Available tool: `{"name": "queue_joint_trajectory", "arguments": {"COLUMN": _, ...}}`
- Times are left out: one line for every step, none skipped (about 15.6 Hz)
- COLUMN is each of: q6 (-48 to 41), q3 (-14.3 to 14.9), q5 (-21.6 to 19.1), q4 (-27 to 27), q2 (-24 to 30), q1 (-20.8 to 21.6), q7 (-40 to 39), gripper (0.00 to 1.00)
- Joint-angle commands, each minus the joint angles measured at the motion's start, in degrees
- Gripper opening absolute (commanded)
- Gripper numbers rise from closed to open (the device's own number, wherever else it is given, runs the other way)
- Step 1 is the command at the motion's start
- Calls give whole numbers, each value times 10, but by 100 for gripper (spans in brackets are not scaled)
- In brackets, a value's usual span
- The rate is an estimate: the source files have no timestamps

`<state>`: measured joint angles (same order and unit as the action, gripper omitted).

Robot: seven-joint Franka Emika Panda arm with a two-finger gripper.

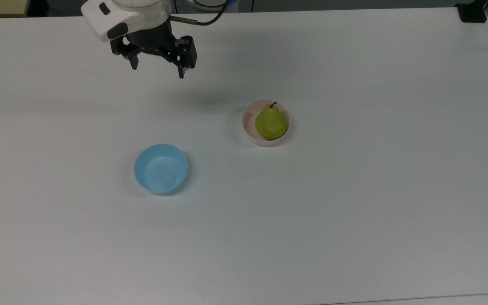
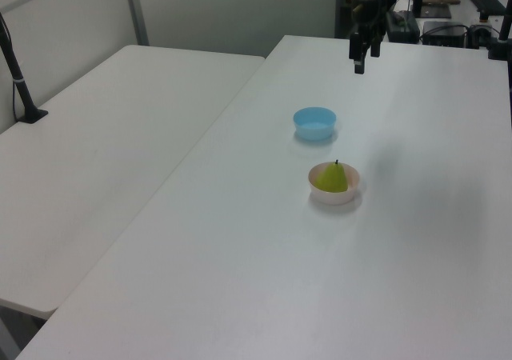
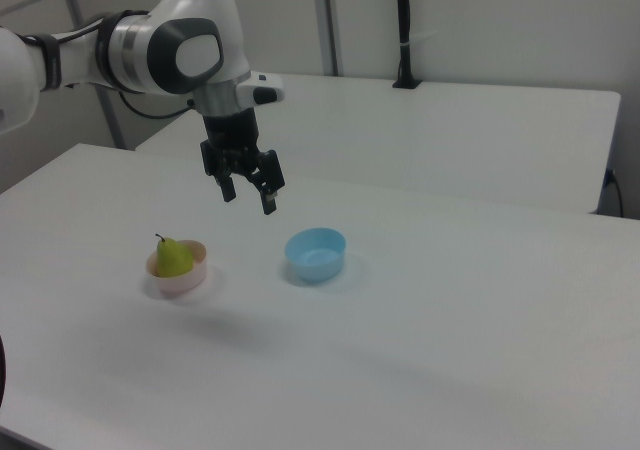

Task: Place the pear in the bowl
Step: 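Open the gripper to release the pear and raise the gripper away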

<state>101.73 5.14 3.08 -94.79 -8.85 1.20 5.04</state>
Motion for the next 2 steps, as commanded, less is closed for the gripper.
{"name": "queue_joint_trajectory", "arguments": {"q6": -8, "q3": -11, "q5": 11, "q4": -14, "q2": 18, "q1": -7, "q7": 20, "gripper": 100}}
{"name": "queue_joint_trajectory", "arguments": {"q6": -8, "q3": -9, "q5": 11, "q4": -14, "q2": 18, "q1": -7, "q7": 19, "gripper": 100}}
